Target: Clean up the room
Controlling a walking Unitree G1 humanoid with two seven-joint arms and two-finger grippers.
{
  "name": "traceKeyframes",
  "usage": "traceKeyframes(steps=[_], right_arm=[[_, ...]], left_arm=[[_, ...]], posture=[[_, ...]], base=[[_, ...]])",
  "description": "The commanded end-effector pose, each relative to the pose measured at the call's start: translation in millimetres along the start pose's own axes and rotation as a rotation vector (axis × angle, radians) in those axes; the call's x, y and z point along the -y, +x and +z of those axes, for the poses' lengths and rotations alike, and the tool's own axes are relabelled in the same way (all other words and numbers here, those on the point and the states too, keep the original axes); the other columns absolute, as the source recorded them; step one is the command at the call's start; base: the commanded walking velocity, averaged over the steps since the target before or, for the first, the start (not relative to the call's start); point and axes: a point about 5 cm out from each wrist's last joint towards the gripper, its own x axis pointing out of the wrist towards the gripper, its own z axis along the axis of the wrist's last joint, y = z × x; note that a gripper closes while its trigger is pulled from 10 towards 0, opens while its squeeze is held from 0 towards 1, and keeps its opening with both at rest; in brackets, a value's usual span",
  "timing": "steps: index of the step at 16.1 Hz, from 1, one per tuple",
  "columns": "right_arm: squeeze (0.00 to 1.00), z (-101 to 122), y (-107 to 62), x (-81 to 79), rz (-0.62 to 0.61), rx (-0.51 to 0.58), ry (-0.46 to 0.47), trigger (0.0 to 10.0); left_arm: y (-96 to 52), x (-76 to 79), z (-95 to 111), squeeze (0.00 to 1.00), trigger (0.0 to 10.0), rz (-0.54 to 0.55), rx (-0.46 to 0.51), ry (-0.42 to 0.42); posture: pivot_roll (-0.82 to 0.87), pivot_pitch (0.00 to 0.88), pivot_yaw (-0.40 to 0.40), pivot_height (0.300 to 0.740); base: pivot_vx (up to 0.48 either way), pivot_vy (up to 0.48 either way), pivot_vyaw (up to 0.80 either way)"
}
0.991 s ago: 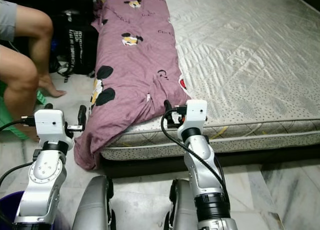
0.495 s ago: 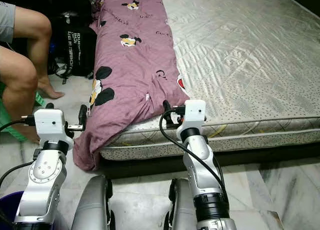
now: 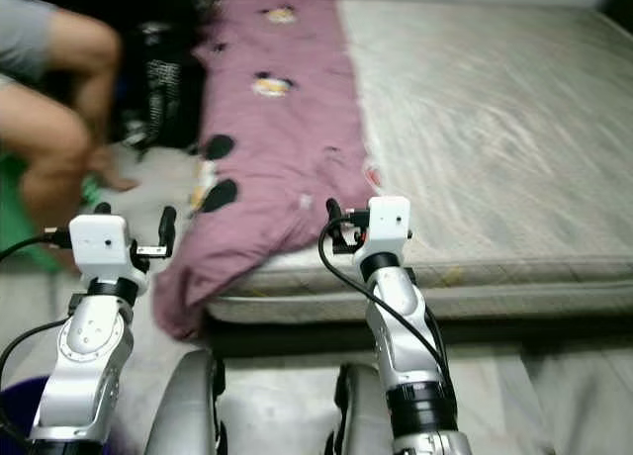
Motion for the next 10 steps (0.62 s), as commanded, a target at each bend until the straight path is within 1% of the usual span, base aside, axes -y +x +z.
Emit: traceKeyframes(steps=[1,2,6,10], right_arm=[[0.00,1.8,2.4,-4.6,0.018,0.005,-0.003,10.0],[0.00,1.8,2.5,-4.5,0.018,0.004,-0.002,10.0],[0.00,1.1,2.6,-4.3,0.014,-0.003,0.002,10.0],[0.00,-0.3,2.6,-2.8,0.006,-0.010,0.007,10.0]], left_arm=[[-0.2,-3.2,1.5,0.00,10.0,0.004,0.006,0.003],[-0.1,-3.3,1.4,0.00,10.0,0.003,0.006,0.003],[0.6,-2.3,0.1,0.00,10.0,-0.001,-0.004,0.004],[1.1,0.1,-0.4,0.00,10.0,-0.004,-0.009,0.010]], posture=[[0.07,0.073,-0.022,0.587],[0.07,0.073,-0.023,0.587],[0.07,0.074,-0.022,0.587],[0.07,0.075,-0.025,0.587]], base=[[0.412,0.000,0.61],[0.409,0.000,0.61],[0.311,0.000,0.00],[0.000,0.000,0.00]])
